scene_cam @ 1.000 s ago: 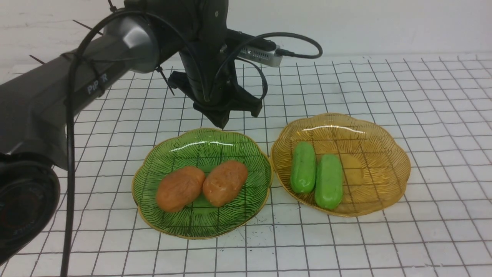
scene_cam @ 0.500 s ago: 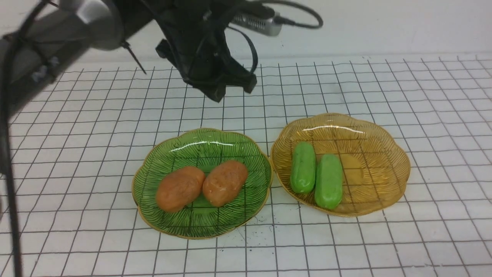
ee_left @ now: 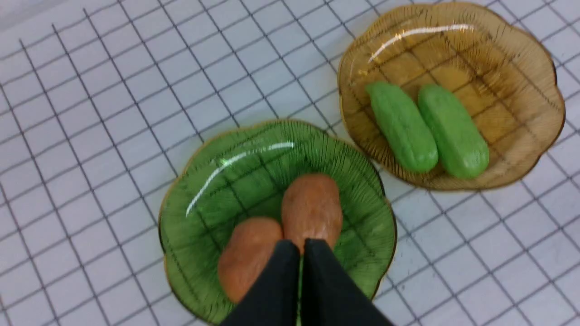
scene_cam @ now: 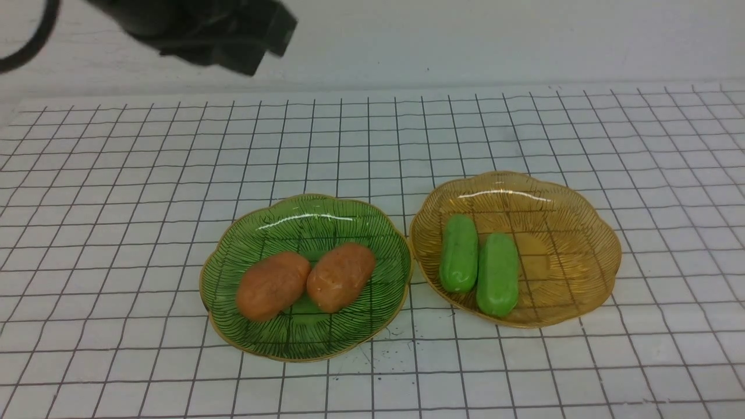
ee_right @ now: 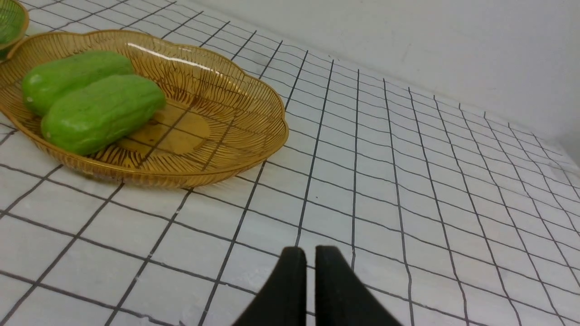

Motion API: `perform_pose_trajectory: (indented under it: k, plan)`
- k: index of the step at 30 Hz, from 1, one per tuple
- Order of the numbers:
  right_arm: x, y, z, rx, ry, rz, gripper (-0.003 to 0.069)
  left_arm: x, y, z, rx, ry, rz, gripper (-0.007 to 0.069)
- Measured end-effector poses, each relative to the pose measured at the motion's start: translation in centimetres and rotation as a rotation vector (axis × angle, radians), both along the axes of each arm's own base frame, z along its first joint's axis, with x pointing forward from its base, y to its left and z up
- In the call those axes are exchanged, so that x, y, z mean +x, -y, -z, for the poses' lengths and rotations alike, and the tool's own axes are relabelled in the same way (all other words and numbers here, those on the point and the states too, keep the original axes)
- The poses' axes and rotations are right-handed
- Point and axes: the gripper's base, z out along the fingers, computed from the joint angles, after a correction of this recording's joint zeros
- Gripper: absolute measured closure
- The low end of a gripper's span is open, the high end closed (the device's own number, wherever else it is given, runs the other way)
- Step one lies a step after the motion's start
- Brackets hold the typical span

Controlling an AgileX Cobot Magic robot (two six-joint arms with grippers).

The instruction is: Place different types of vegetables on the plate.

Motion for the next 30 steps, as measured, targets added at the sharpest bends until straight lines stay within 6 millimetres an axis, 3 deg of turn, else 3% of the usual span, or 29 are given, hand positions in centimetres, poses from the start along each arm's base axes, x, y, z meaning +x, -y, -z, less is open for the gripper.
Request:
perform_pose_trajectory:
  k: [4, 10, 12, 18, 21, 25, 27, 30]
  plan:
    - [0.0, 0.0, 0.0, 0.0, -0.001, 0.0, 0.0633, -3.4, -2.3, 2.4, 0.077, -0.041, -0.018, 0.0632]
    - [0.0, 0.0, 0.0, 0.005, -0.002, 0.001, 0.0633, -6.4, -4.4, 4.5, 0.126, -0.062, -0.068, 0.0632]
    - [0.0, 0.0, 0.0, 0.052, -0.003, 0.008, 0.0633, -8.3, -5.5, 5.7, 0.108, -0.076, -0.107, 0.0632]
    - [0.0, -0.1, 0.0, 0.202, -0.018, 0.031, 0.0633, -11.7, -7.2, 7.3, 0.079, -0.076, -0.142, 0.0632]
    - [0.0, -0.1, 0.0, 0.238, -0.021, 0.038, 0.0633, -14.7, -8.7, 8.7, 0.042, -0.048, -0.149, 0.0632]
    - [0.0, -0.1, 0.0, 0.245, -0.021, 0.04, 0.0633, -17.3, -9.8, 10.7, -0.082, 0.128, -0.125, 0.0632]
    - [0.0, -0.1, 0.0, 0.246, -0.022, 0.04, 0.0633, -17.5, -9.9, 11.4, -0.107, 0.178, -0.116, 0.0632]
    - [0.0, -0.1, 0.0, 0.248, -0.022, 0.04, 0.0633, -18.3, -10.2, 12.4, -0.25, 0.487, -0.076, 0.0632]
